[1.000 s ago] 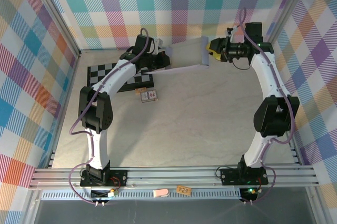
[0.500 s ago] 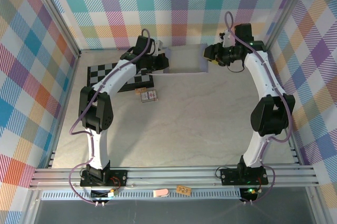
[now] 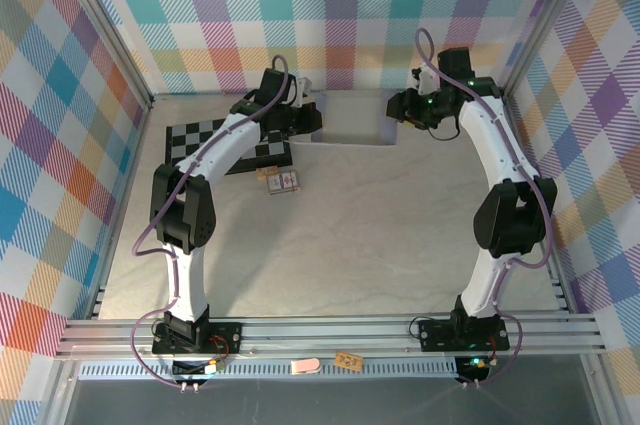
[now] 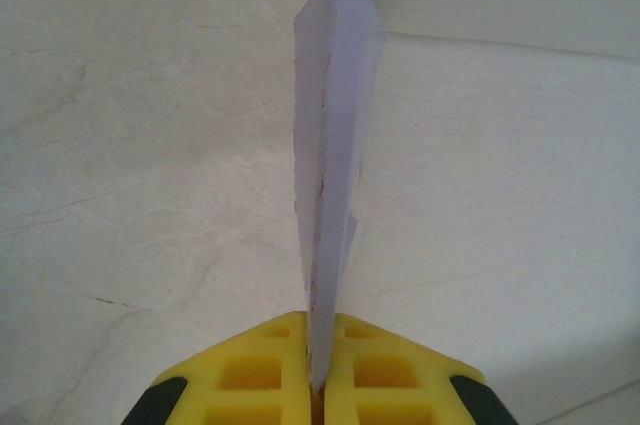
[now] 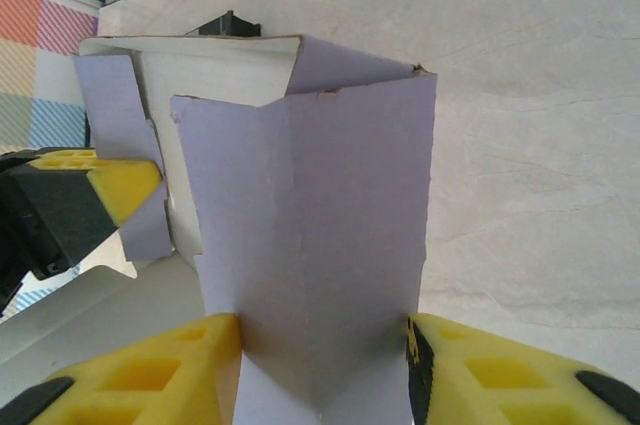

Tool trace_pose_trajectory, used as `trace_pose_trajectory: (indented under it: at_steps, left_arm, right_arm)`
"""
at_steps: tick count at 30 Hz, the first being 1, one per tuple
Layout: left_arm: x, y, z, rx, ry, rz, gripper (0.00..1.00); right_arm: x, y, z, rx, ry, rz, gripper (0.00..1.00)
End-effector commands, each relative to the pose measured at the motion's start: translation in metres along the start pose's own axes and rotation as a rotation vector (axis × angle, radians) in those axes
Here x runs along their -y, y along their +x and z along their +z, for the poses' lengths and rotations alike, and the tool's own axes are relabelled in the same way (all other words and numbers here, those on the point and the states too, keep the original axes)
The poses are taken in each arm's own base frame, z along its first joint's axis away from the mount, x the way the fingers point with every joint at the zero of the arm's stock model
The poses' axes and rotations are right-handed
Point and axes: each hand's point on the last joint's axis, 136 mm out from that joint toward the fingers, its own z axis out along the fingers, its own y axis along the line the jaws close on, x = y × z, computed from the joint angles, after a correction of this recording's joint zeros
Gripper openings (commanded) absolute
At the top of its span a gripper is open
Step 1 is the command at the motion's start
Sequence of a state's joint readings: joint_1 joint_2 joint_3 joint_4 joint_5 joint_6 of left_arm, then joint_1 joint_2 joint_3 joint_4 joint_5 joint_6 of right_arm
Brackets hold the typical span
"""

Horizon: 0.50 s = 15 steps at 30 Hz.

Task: Fold the paper box

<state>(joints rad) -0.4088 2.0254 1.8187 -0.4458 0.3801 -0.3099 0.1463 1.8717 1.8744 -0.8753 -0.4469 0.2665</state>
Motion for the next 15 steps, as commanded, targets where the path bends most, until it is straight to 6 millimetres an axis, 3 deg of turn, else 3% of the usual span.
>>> trace_pose_trajectory:
  at_steps: [1,7,15]
  left_arm:
    - [0.051,-0.017,-0.024,0.067,0.114,0.083,0.00]
    - [0.058,-0.014,-0.025,0.069,0.086,0.131,0.00]
    - [0.066,-0.010,-0.030,0.106,-0.004,0.212,0.00]
  right_arm:
    - [-0.003,0.011,0.013,-0.050,0.053,-0.039,0.41]
    - [0.007,0.021,0.021,-0.067,0.235,-0.080,0.31]
    - [0.024,0.028,0.018,-0.066,0.456,-0.133,0.09]
